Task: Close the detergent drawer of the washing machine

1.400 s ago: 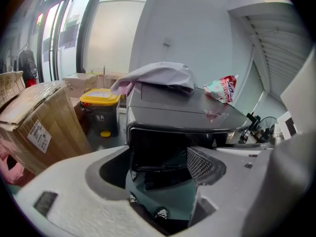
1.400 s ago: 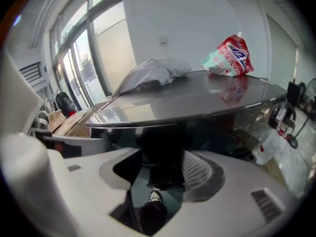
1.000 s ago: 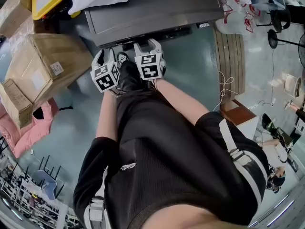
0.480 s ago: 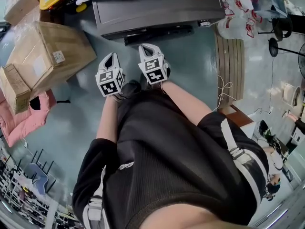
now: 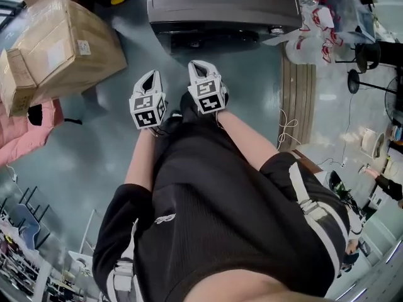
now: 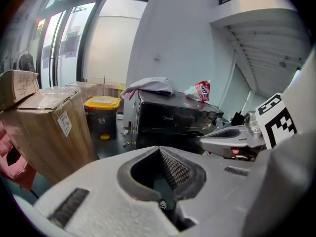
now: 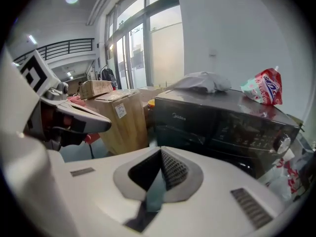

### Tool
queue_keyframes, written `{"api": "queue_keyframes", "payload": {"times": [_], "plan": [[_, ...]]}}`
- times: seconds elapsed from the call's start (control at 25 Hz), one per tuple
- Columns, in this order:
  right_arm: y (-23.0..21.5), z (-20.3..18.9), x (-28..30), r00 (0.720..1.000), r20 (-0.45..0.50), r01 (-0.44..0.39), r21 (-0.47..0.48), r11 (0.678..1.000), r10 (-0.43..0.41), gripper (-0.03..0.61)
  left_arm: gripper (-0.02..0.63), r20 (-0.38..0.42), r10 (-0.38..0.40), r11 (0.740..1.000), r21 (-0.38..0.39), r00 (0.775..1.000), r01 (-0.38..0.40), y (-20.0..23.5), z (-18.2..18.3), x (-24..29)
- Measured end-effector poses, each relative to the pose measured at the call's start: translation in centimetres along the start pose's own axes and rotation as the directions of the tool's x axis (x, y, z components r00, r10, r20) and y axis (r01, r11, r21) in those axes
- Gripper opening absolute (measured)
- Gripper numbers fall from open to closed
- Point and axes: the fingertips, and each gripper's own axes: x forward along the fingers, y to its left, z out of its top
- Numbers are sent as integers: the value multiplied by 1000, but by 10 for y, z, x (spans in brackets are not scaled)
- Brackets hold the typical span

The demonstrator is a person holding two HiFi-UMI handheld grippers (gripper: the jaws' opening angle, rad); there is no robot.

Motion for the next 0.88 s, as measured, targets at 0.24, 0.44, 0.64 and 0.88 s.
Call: {"api": "queue_keyframes", "payload": {"times": [0.24, 0.44, 0.64, 0.88], "plan": [[29, -26, -54, 1000, 5, 26, -39, 999, -26, 5, 6, 29, -33, 999, -4, 999, 33, -20, -29, -49], [30, -33, -101, 997, 30, 76, -99, 992, -73, 5, 6, 58, -82, 997, 10, 995, 82, -41, -38, -75], [12, -30, -147, 993, 65, 107, -173, 979, -97, 5, 6, 80, -155, 984, 98, 985, 147, -75, -33, -82], [-26, -23, -187, 987, 117, 129, -195, 972, -107, 5, 6, 92, -142, 985, 113, 986, 131, -93, -27, -85]]}}
